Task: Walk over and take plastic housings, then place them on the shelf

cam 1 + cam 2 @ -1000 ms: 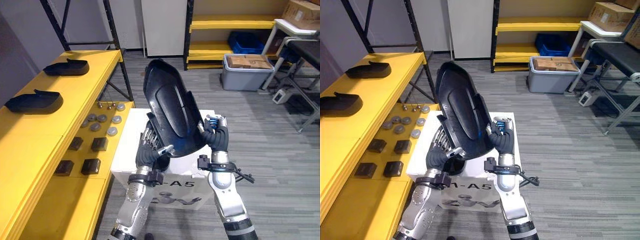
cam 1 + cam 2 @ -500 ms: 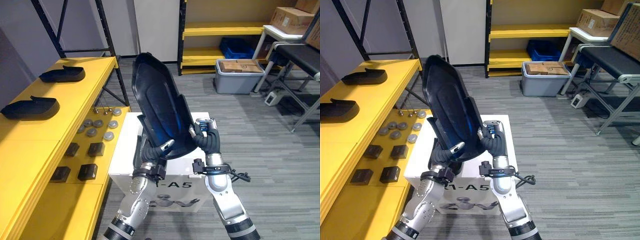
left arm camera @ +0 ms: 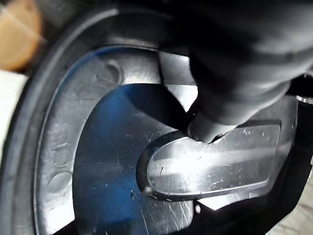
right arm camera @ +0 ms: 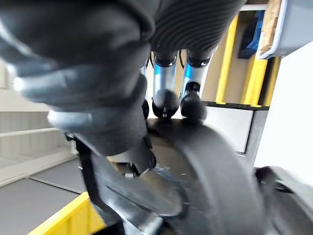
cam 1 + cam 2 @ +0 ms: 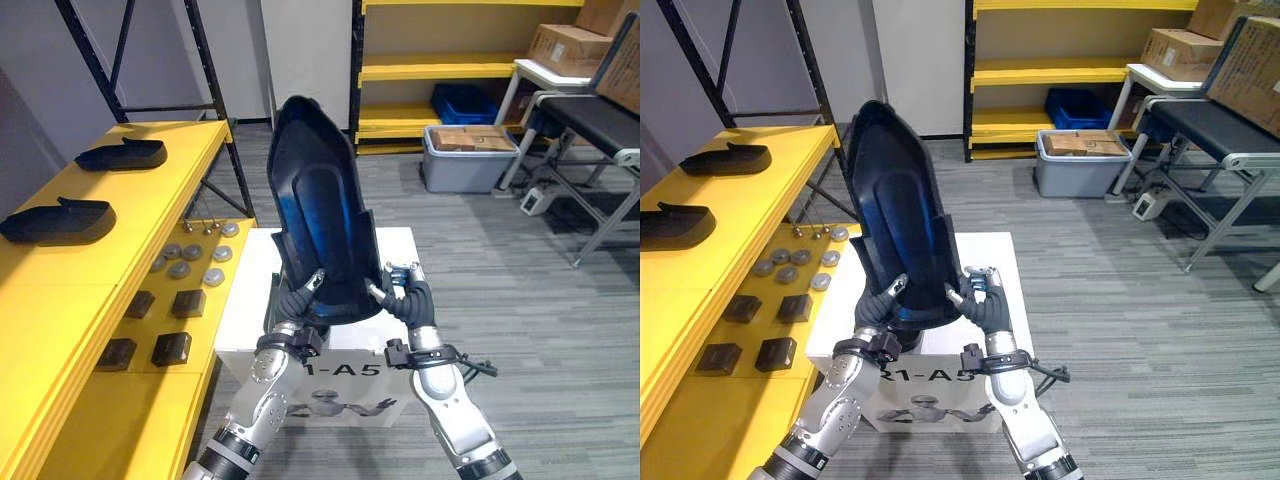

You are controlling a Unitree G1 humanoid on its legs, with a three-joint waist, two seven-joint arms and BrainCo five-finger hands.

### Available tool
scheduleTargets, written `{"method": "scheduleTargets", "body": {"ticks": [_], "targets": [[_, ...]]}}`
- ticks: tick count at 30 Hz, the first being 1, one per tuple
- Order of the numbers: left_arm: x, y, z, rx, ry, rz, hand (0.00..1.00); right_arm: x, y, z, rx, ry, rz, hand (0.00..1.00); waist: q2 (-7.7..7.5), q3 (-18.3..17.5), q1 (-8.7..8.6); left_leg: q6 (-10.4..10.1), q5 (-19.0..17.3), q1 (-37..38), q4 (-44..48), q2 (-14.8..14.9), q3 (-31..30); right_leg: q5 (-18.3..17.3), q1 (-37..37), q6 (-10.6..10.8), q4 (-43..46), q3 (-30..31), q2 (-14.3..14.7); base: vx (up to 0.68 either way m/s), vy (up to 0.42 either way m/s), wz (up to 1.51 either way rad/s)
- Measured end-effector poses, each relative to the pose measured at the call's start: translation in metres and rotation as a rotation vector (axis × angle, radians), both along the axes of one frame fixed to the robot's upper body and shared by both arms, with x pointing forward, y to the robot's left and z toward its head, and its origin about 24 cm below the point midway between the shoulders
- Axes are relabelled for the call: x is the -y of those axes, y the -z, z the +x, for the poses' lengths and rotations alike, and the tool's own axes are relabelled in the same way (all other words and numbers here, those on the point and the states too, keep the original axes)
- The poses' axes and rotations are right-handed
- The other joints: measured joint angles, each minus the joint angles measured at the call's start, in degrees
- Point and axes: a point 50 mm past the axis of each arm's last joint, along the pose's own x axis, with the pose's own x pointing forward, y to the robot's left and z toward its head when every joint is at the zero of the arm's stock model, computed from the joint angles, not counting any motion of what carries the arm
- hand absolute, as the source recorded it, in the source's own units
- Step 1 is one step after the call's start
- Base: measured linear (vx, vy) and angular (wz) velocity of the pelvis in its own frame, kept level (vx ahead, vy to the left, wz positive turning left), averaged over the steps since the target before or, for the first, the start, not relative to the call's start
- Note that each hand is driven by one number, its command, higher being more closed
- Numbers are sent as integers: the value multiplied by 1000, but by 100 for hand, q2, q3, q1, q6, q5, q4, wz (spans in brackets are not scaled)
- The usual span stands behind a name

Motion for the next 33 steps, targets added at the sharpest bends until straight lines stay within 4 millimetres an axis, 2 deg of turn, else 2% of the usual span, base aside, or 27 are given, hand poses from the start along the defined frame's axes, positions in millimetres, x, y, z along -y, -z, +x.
{"method": "scheduleTargets", "body": {"ticks": [4, 9, 12, 14, 15, 16, 17, 20, 21, 23, 24, 27, 29, 33], "targets": [[-2, -1, -2, 31, -12, 54, 100, 8, 4, -1, -40, -15, 46, 0, -3, -1, 7, 0, 6, 16, -1, 1, 18, -1, 2, 1, 4, 1, 0, 0, 0, 0], [0, -1, -9, 40, -53, 44, 100, 22, -12, -1, 8, -8, 202, 0, -19, 9, 11, -1, 6, 17, -5, 4, 27, -2, -1, 3, 4, 3, 1, 0, 0, 0], [-16, 1, -13, 40, -115, 43, 100, 61, -21, -1, 65, 136, 354, 0, -39, 21, 6, -2, 4, 9, -20, 4, 28, -4, -8, 5, 0, 8, 1, 0, 0, 0], [-38, 3, -20, 32, -209, 33, 100, 108, -14, -13, 77, 325, 412, 0, -50, 27, 9, -2, 3, -19, -19, 3, 27, -4, -33, 6, -5, 8, -1, 0, 0, 0], [-43, 4, -22, 30, -230, 33, 100, 118, -12, -17, 76, 370, 416, 0, -50, 27, 8, -2, 3, -31, -17, 4, 29, -4, -47, 6, -6, 7, 1, 0, 0, 0], [-54, 7, -25, 18, -276, 36, 100, 136, -5, -26, 71, 448, 449, 0, -50, 28, 0, -2, 3, -38, -6, 5, 29, -4, -53, 6, -9, 6, 3, 0, 0, 0], [-59, 9, -27, 9, -295, 38, 100, 144, -1, -30, 62, 485, 464, 0, -51, 28, -9, -2, 3, -36, -4, 6, 31, -4, -52, 6, -10, 6, 3, 0, 0, 0], [-70, 14, -38, -15, -341, 48, 100, 174, 30, -50, -33, 652, 521, 0, -64, 36, -60, -3, 3, -41, -6, 8, 31, -3, -52, 7, -14, 8, 4, 0, 0, 0], [-72, 15, -41, -18, -349, 46, 100, 182, 47, -58, -102, 712, 521, 0, -72, 39, -56, -6, 0, -42, -19, 9, 30, -3, -52, 8, -15, 12, 4, 0, 0, 0], [-73, 16, -45, -20, -355, 48, 100, 187, 71, -69, -205, 772, 522, 0, -73, 39, -60, -11, -4, -42, -22, 11, 32, -3, -52, 9, -17, 18, 4, 0, 0, 0], [-76, 16, -50, -19, -367, 52, 100, 187, 95, -81, -325, 809, 502, 0, -74, 39, -81, -16, -8, -41, -22, 16, 33, -2, -52, 11, -17, 21, 8, 0, 0, 0], [-79, 15, -57, -12, -375, 51, 100, 183, 133, -104, -549, 830, 432, 0, -76, 39, -94, -24, -15, -40, -22, 35, 35, -1, -45, 12, -18, 23, 11, 0, 0, 0], [-79, 18, -63, -13, -360, 55, 100, 173, 168, -129, -774, 797, 374, 0, -83, 32, -67, -30, -19, -33, -22, 59, 33, -2, -31, 12, -17, 16, 18, 0, 0, 0], [-81, 28, -74, -56, -349, 69, 100, 145, 200, -155, -1024, 660, 311, 0, -81, 29, -40, -30, -19, 25, -24, 65, 21, -8, 35, 19, -16, -26, 9, 0, 0, 0]]}}
